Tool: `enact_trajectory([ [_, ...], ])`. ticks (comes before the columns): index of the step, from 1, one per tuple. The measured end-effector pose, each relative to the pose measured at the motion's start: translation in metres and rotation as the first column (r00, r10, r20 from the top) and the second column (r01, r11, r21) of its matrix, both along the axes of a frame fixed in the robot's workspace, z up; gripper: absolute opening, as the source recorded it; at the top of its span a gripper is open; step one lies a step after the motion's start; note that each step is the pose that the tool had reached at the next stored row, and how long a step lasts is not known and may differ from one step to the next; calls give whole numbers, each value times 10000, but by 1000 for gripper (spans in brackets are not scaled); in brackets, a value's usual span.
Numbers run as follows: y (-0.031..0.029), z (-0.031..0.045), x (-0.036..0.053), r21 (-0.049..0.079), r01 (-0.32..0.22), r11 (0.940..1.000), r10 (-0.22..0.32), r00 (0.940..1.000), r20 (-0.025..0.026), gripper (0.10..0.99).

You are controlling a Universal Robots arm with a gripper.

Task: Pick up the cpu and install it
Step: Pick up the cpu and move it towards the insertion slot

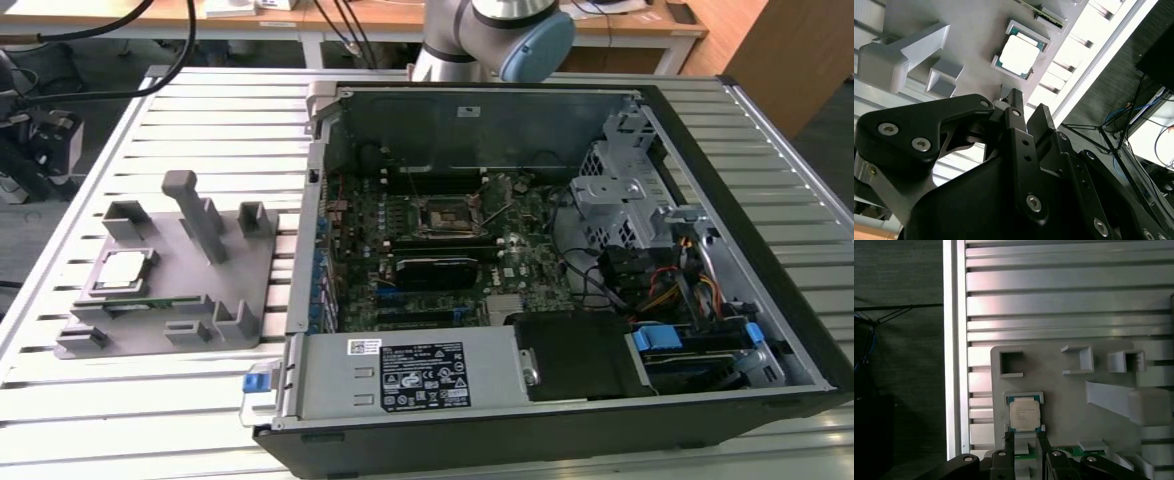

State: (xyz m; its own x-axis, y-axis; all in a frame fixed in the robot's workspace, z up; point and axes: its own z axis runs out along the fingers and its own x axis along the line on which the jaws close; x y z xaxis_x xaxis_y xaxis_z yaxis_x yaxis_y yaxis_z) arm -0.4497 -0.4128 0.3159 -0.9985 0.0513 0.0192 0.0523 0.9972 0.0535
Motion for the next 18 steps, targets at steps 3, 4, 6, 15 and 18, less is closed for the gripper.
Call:
enact_trajectory([
  [3, -4, -6, 0, 0, 0, 10000, 0, 10000, 0, 310],
  [4, -6, -8, 0, -1, 0, 10000, 0, 10000, -1, 310],
  [6, -9, -11, 0, -1, 0, 10000, 0, 10000, -1, 310],
  [15, -17, -31, 0, 0, 0, 10000, 0, 10000, -1, 310],
  [18, -17, -42, 0, 0, 0, 10000, 0, 10000, 1, 310],
])
